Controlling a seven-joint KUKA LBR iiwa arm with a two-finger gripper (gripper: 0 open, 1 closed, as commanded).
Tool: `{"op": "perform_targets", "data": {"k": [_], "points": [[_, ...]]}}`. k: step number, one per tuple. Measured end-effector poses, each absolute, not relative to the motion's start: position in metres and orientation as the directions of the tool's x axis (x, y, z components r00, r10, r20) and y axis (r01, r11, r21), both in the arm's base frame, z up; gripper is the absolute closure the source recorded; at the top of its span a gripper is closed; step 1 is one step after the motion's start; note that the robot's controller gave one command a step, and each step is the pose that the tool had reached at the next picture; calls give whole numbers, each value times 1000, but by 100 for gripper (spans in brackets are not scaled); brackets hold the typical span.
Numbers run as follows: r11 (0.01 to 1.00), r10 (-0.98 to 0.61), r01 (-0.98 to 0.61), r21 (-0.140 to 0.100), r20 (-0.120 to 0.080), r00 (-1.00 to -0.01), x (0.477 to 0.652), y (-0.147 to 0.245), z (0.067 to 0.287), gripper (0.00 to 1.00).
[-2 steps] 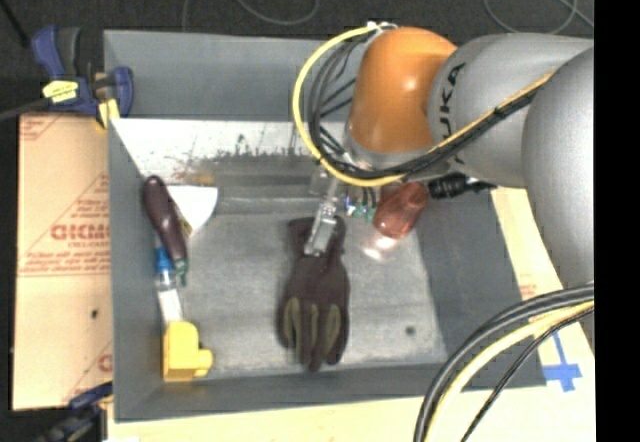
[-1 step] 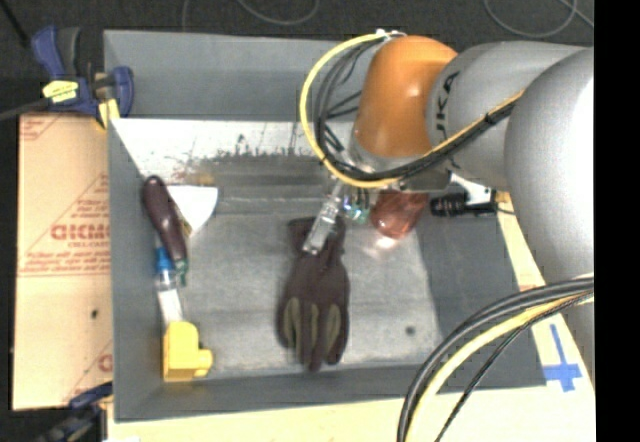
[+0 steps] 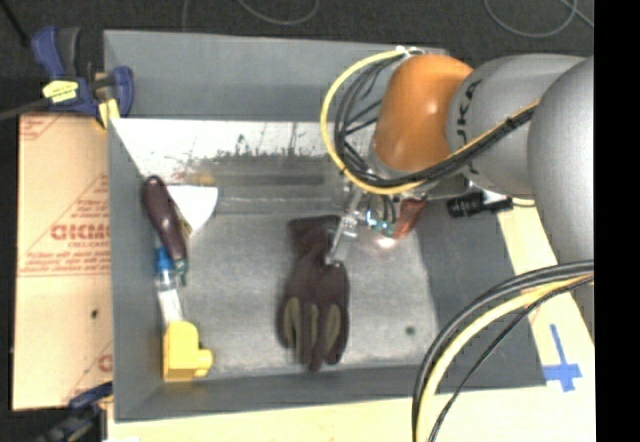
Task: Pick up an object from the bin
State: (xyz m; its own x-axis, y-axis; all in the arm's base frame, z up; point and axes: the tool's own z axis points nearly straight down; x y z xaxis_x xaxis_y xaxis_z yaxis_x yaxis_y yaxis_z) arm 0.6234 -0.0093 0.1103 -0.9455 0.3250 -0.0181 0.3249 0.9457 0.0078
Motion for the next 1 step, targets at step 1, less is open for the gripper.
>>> {"op": "perform_targets", "data": {"k": [1], "points": [[355,935,935,12,-1,-355,606,-23,89,100]]}}
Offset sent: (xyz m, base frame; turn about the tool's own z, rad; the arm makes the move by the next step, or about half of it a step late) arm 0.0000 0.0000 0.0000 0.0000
